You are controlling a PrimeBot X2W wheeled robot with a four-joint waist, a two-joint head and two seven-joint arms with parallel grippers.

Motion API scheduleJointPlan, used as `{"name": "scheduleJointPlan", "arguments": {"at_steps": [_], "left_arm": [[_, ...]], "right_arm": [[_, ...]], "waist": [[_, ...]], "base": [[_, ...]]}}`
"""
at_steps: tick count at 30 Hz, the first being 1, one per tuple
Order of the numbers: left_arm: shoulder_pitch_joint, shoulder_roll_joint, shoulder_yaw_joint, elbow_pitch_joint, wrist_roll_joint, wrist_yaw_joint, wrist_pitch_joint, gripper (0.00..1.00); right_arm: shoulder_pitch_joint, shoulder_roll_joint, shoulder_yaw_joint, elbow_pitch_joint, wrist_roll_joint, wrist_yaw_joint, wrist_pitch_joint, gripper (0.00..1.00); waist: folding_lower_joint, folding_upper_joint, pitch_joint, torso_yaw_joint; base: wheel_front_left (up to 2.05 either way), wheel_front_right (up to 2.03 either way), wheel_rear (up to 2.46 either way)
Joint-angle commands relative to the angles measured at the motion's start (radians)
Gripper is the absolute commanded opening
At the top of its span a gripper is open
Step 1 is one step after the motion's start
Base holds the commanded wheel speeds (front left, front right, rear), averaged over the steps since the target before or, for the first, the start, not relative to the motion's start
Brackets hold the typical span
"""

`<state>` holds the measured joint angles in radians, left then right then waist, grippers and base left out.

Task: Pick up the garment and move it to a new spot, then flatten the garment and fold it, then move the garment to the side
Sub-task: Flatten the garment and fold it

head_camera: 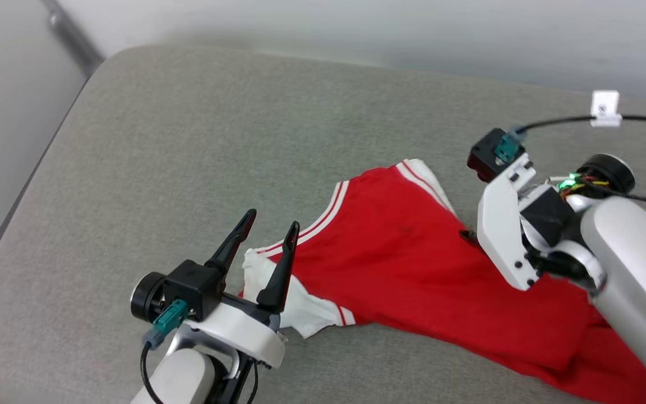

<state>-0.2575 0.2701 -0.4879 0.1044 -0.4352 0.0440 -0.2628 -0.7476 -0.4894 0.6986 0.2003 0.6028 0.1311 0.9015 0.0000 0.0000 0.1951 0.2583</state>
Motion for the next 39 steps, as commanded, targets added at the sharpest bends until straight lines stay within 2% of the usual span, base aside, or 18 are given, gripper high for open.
{"name": "scheduleJointPlan", "arguments": {"at_steps": [1,5,11,20,21,22,23,29,39], "left_arm": [[-0.020,-0.006,0.005,0.000,0.006,-0.005,-0.003,1.00],[-0.023,-0.035,0.012,0.005,0.020,-0.027,-0.003,1.00],[-0.024,-0.076,0.035,0.008,0.045,-0.052,-0.003,1.00],[-0.011,-0.116,0.068,0.018,0.080,-0.088,-0.003,1.00],[-0.009,-0.119,0.072,0.020,0.083,-0.092,-0.003,1.00],[-0.008,-0.122,0.077,0.021,0.088,-0.095,-0.003,1.00],[-0.005,-0.125,0.081,0.024,0.091,-0.097,-0.003,1.00],[0.005,-0.130,0.101,0.041,0.107,-0.110,-0.003,1.00],[0.035,-0.115,0.126,0.054,0.123,-0.122,-0.003,1.00]], "right_arm": [[-0.022,0.009,0.016,0.026,0.016,-0.001,0.012,1.00],[-0.102,0.017,0.071,0.139,0.045,-0.001,0.047,1.00],[-0.165,0.008,0.154,0.272,0.057,-0.001,0.044,1.00],[-0.141,0.011,0.253,0.409,0.106,0.000,0.007,1.00],[-0.137,0.011,0.263,0.423,0.112,0.000,0.010,0.95],[-0.135,0.011,0.272,0.432,0.117,0.000,0.009,0.29],[-0.134,0.012,0.280,0.440,0.124,-0.001,0.004,0.00],[-0.148,0.017,0.252,0.490,0.159,-0.001,-0.080,0.00],[-0.104,-0.049,0.153,0.557,0.192,-0.001,-0.253,0.00]], "waist": [[0.0000,0.0000,0.028,0.033],[0.0000,0.0000,0.056,0.077],[0.0000,0.0000,0.086,0.128],[0.0000,0.0000,0.101,0.166],[0.0000,0.0000,0.102,0.166],[0.0000,0.0000,0.103,0.166],[0.0000,0.0000,0.103,0.165],[0.0000,0.0000,0.078,0.137],[0.0000,0.0000,0.006,0.053]], "base": [[0.00,0.00,0.00],[0.00,0.00,0.00],[0.00,0.00,0.00],[0.00,0.00,0.00],[0.00,0.00,0.00],[0.00,0.00,0.00],[0.00,0.00,0.00],[0.00,0.00,0.00],[0.00,0.00,0.00]]}}
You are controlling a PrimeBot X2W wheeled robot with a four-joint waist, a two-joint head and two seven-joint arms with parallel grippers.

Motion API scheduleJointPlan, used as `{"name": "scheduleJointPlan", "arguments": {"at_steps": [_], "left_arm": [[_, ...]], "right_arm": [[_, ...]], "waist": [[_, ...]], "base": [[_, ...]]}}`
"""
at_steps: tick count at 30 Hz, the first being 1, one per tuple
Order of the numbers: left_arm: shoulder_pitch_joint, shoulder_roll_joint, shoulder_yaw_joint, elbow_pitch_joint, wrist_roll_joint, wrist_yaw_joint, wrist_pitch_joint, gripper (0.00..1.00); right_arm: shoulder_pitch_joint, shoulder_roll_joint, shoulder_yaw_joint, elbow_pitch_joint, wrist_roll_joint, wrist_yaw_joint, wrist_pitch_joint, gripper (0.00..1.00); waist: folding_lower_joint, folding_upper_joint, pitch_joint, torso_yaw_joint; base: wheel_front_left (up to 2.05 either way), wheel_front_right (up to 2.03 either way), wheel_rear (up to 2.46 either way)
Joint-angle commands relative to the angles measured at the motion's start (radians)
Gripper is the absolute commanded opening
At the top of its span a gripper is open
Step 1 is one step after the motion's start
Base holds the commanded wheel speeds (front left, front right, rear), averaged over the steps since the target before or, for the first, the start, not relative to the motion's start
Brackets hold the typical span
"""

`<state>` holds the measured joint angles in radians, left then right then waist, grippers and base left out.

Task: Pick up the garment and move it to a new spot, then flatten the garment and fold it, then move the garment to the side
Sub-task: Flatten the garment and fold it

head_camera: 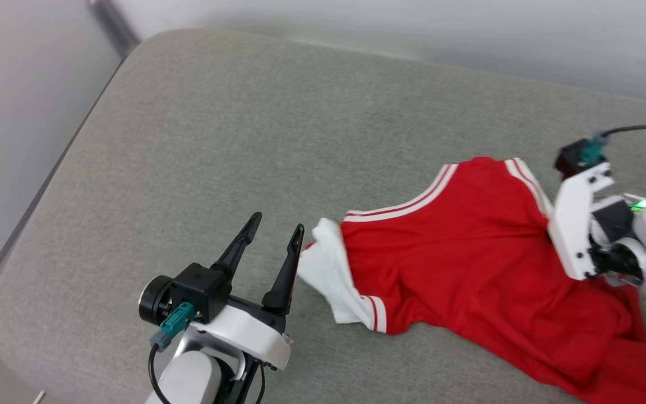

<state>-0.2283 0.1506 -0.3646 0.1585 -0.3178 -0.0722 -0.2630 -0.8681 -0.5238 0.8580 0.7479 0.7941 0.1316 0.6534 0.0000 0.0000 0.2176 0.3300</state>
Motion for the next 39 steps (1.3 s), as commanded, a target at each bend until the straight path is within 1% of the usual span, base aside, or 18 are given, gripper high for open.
{"name": "scheduleJointPlan", "arguments": {"at_steps": [1,9,13,14,15,17,18,19,23,24,28,31,35,37,39], "left_arm": [[0.010,0.005,0.004,0.002,0.007,-0.006,-0.003,1.00],[0.037,0.011,0.017,0.009,0.005,-0.003,-0.003,1.00],[0.038,0.014,0.027,0.009,0.003,-0.002,-0.003,1.00],[0.038,0.014,0.027,0.009,0.003,-0.002,-0.003,1.00],[0.043,0.015,0.033,0.010,0.001,-0.001,-0.003,1.00],[0.047,0.012,0.034,0.014,-0.001,-0.002,-0.003,1.00],[0.049,0.012,0.034,0.017,0.000,-0.002,-0.003,1.00],[0.049,0.012,0.035,0.019,-0.001,-0.002,-0.003,1.00],[0.050,0.012,0.042,0.025,-0.012,0.000,-0.003,1.00],[0.050,0.012,0.042,0.025,-0.012,0.000,-0.003,1.00],[0.051,0.012,0.058,0.021,-0.031,-0.001,-0.003,1.00],[0.053,0.011,0.064,0.020,-0.044,-0.003,-0.003,1.00],[0.057,0.007,0.063,0.016,-0.061,-0.004,0.005,1.00],[0.062,-0.002,0.060,0.009,-0.080,-0.004,0.028,1.00],[0.061,-0.004,0.056,-0.003,-0.098,-0.001,0.078,1.00]], "right_arm": [[0.026,-0.021,-0.021,0.022,-0.006,-0.002,-0.022,0.00],[0.132,-0.041,-0.190,0.146,-0.055,-0.002,-0.131,0.00],[0.182,-0.010,-0.276,0.194,-0.079,-0.002,-0.172,0.00],[0.182,-0.010,-0.276,0.194,-0.079,-0.002,-0.172,0.00],[0.206,0.015,-0.305,0.203,-0.088,-0.001,-0.183,0.00],[0.220,0.034,-0.326,0.191,-0.112,-0.001,-0.219,0.00],[0.221,0.040,-0.337,0.173,-0.129,-0.001,-0.254,0.85],[0.220,0.045,-0.348,0.159,-0.140,-0.001,-0.282,1.00],[0.235,0.043,-0.399,0.051,-0.178,-0.001,-0.416,1.00],[0.235,0.043,-0.399,0.051,-0.178,-0.001,-0.416,1.00],[0.287,0.028,-0.449,-0.126,-0.218,-0.001,-0.579,1.00],[0.357,0.026,-0.520,-0.263,-0.260,-0.001,-0.702,1.00],[0.490,0.068,-0.636,-0.424,-0.337,-0.001,-0.816,1.00],[0.562,0.105,-0.699,-0.500,-0.378,-0.001,-0.838,1.00],[0.629,0.149,-0.756,-0.574,-0.413,-0.001,-0.838,1.00]], "waist": [[0.0000,0.0000,-0.022,-0.027],[0.0000,0.0000,-0.052,-0.083],[0.0000,0.0000,-0.058,-0.102],[0.0000,0.0000,-0.058,-0.102],[0.0000,0.0000,-0.061,-0.112],[0.0000,0.0000,-0.065,-0.122],[0.0000,0.0000,-0.068,-0.127],[0.0000,0.0000,-0.071,-0.132],[0.0000,0.0000,-0.083,-0.158],[0.0000,0.0000,-0.083,-0.158],[0.0000,0.0000,-0.089,-0.192],[0.0000,0.0000,-0.094,-0.218],[0.0000,0.0000,-0.098,-0.245],[0.0000,0.0000,-0.099,-0.258],[0.0000,0.0000,-0.095,-0.271]], "base": [[0.00,0.00,0.00],[0.00,0.00,0.00],[0.00,0.00,0.00],[0.00,0.00,0.00],[0.00,0.00,0.00],[0.00,0.00,0.00],[0.00,0.00,0.00],[0.00,0.00,0.00],[0.00,0.00,0.00],[0.00,0.00,0.00],[0.00,0.00,0.00],[0.00,0.00,0.00],[0.00,0.00,0.00],[0.00,0.00,0.00],[0.00,0.00,0.00]]}}
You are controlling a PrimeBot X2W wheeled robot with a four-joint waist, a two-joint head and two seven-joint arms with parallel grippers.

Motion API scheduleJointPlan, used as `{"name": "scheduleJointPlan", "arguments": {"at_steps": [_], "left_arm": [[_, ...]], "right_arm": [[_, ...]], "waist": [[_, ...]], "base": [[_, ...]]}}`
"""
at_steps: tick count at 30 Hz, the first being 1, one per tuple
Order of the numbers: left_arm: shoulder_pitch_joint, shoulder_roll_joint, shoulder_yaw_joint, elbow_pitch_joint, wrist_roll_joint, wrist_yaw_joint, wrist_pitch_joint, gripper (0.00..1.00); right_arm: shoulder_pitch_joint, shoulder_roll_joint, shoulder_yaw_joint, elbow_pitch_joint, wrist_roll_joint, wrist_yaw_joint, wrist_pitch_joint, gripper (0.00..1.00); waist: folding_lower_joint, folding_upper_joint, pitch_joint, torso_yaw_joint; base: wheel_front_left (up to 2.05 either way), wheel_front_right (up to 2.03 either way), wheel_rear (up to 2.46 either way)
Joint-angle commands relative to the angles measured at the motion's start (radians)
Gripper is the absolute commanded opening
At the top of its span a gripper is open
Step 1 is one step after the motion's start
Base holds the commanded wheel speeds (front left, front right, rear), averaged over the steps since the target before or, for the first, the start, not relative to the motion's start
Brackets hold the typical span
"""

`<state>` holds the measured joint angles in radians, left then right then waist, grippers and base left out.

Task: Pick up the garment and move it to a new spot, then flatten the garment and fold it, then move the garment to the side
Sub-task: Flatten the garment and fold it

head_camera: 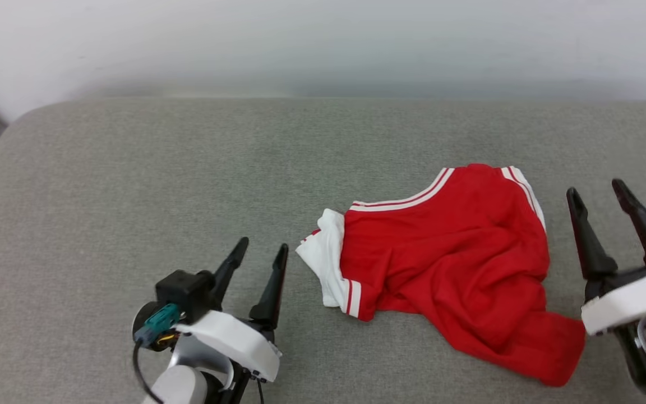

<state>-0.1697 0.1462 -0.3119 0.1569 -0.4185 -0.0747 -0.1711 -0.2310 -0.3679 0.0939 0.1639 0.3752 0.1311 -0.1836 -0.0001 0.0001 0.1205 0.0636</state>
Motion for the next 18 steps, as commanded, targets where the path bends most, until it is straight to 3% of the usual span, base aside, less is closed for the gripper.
{"name": "scheduleJointPlan", "arguments": {"at_steps": [1,6,7,10,14,18], "left_arm": [[-0.004,0.002,-0.003,-0.008,-0.002,0.005,0.024,1.00],[-0.092,0.008,-0.044,-0.046,-0.012,0.045,0.291,1.00],[-0.140,0.013,-0.068,-0.045,-0.009,0.066,0.438,1.00],[-0.230,0.024,-0.101,-0.038,0.002,0.081,0.621,1.00],[-0.315,0.021,-0.122,0.013,0.010,0.094,0.749,1.00],[-0.365,0.014,-0.129,0.081,0.011,0.099,0.803,1.00]], "right_arm": [[0.022,0.013,-0.017,-0.025,-0.013,-0.001,0.006,1.00],[0.123,0.089,-0.103,-0.188,-0.075,-0.001,0.061,1.00],[0.143,0.103,-0.120,-0.240,-0.091,-0.001,0.085,1.00],[0.157,0.115,-0.134,-0.291,-0.105,-0.001,0.112,1.00],[0.167,0.121,-0.131,-0.320,-0.117,-0.001,0.129,1.00],[0.170,0.132,-0.126,-0.318,-0.119,-0.001,0.130,1.00]], "waist": [[0.0001,-0.0001,0.006,-0.010],[0.0001,-0.0001,0.042,-0.035],[0.0001,-0.0001,0.058,-0.043],[0.0001,-0.0001,0.078,-0.056],[0.0001,-0.0001,0.102,-0.072],[0.0001,-0.0001,0.122,-0.083]], "base": [[0.00,0.00,0.00],[0.00,0.00,0.00],[0.00,0.00,0.00],[0.00,0.00,0.00],[0.00,0.00,0.00],[0.00,0.00,0.00]]}}
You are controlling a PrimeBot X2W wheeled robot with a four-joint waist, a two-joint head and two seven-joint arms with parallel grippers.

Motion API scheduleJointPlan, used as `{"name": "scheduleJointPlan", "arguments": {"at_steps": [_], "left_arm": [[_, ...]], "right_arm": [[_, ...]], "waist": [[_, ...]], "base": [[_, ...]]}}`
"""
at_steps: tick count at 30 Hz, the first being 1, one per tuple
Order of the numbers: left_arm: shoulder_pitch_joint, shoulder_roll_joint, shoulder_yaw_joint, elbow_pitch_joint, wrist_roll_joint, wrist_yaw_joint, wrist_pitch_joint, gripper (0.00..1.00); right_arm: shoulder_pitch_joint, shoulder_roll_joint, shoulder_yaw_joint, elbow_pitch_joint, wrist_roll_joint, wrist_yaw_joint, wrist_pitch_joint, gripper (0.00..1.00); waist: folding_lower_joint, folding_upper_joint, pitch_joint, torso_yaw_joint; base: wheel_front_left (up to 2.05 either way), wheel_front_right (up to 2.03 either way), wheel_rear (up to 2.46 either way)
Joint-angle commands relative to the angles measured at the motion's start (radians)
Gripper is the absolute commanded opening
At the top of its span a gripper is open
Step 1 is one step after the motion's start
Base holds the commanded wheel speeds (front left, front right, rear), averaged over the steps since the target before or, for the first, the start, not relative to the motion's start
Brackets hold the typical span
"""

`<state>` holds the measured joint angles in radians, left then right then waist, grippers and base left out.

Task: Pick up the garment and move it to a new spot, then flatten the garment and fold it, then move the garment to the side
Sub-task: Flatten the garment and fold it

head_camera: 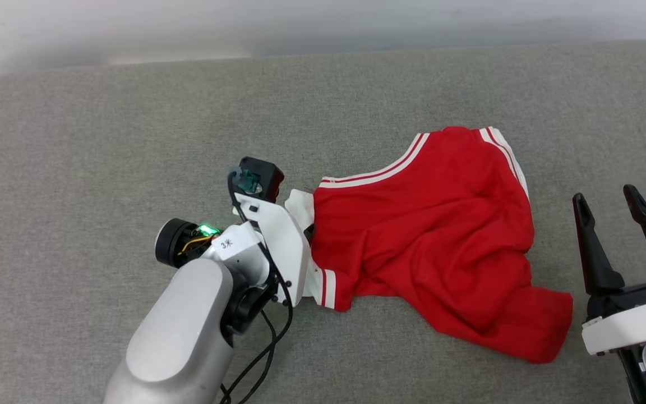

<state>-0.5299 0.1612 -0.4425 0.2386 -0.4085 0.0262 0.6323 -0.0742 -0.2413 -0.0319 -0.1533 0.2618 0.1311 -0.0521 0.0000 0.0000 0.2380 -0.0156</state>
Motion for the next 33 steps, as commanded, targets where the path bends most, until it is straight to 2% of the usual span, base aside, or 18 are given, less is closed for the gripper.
{"name": "scheduleJointPlan", "arguments": {"at_steps": [1,10,11,12,17,22,28,33], "left_arm": [[-0.009,-0.005,-0.003,0.013,-0.003,-0.005,0.004,1.00],[-0.033,-0.025,-0.042,0.124,0.011,-0.006,0.010,0.98],[-0.034,-0.026,-0.045,0.136,0.014,-0.004,0.007,0.31],[-0.035,-0.026,-0.047,0.144,0.015,-0.005,0.002,0.00],[-0.035,-0.021,-0.032,0.144,0.021,-0.001,-0.087,0.00],[-0.020,0.009,0.010,0.102,0.023,0.008,-0.216,0.00],[0.051,0.075,0.087,0.059,-0.007,0.011,-0.342,0.00],[0.137,0.115,0.131,0.110,-0.043,-0.002,-0.400,0.00]], "right_arm": [[0.015,0.007,-0.001,0.004,-0.006,-0.001,-0.004,1.00],[0.000,0.014,0.001,0.033,-0.008,-0.001,-0.016,1.00],[-0.003,0.014,0.004,0.035,-0.008,-0.001,-0.016,1.00],[-0.005,0.015,0.007,0.038,-0.009,-0.001,-0.018,1.00],[0.003,0.012,0.005,0.055,-0.011,-0.001,-0.018,1.00],[0.010,0.006,0.002,0.063,-0.014,-0.001,-0.005,1.00],[0.020,0.009,0.000,0.069,-0.019,-0.001,0.015,1.00],[0.024,0.016,0.008,0.082,-0.018,-0.001,0.032,1.00]], "waist": [[0.0000,0.0000,0.008,-0.005],[0.0000,0.0000,0.033,-0.002],[0.0000,0.0000,0.034,-0.001],[0.0000,0.0000,0.035,-0.001],[0.0000,0.0000,0.020,0.019],[0.0000,0.0000,-0.008,0.055],[0.0000,0.0000,-0.033,0.091],[0.0000,0.0000,-0.040,0.104]], "base": [[0.00,0.00,0.00],[0.00,0.00,0.00],[0.00,0.00,0.00],[0.00,0.00,0.00],[0.00,0.00,0.00],[0.00,0.00,0.00],[0.00,0.00,0.00],[0.00,0.00,0.00]]}}
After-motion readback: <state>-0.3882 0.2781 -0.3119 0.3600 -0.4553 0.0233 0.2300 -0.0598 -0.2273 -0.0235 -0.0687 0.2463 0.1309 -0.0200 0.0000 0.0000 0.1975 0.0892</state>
